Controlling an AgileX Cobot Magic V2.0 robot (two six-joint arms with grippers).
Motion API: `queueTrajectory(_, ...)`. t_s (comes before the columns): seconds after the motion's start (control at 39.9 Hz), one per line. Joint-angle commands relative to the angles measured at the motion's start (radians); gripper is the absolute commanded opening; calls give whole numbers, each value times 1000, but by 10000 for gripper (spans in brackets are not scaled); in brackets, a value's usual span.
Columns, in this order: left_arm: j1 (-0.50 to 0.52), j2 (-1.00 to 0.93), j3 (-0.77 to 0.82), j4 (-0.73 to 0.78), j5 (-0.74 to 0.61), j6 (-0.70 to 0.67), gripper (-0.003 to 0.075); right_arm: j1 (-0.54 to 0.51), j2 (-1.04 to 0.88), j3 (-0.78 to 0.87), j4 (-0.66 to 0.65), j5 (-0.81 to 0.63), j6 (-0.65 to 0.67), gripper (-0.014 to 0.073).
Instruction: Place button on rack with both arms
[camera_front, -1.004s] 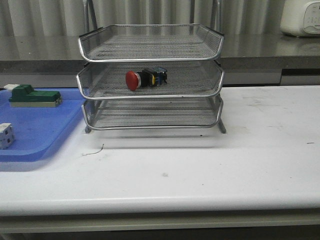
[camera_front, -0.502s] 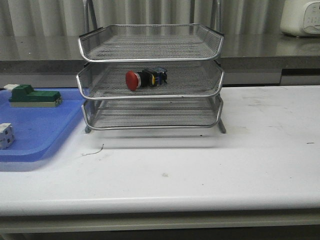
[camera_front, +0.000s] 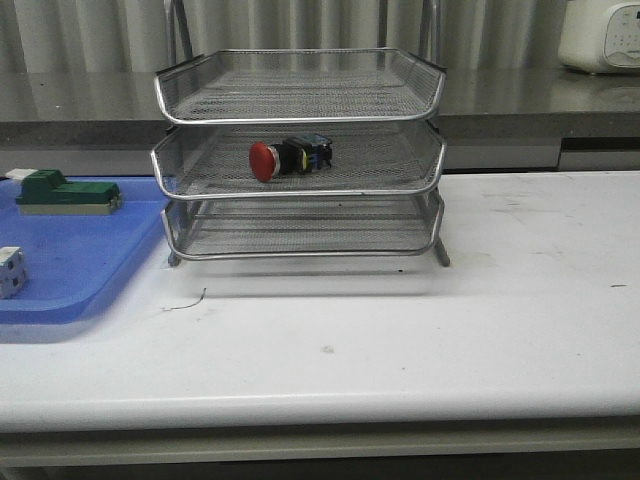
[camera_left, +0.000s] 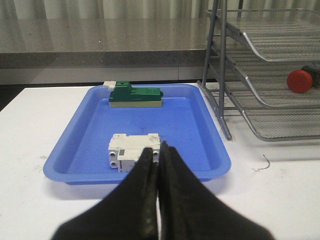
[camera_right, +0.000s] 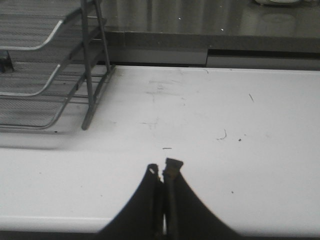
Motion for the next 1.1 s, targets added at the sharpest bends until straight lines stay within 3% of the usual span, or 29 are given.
queueTrajectory(0.0, 1, -22, 7, -1, -83, -11, -19, -16, -47, 43, -5, -121, -1, -60)
queueTrajectory(0.08, 1, -21, 7, -1, -83, -11, -19, -16, -46, 100, -5, -180, -1, -60)
queueTrajectory(1.08, 1, -21, 7, -1, -83, -11, -19, -16, -47, 94, -5, -161, -1, -60)
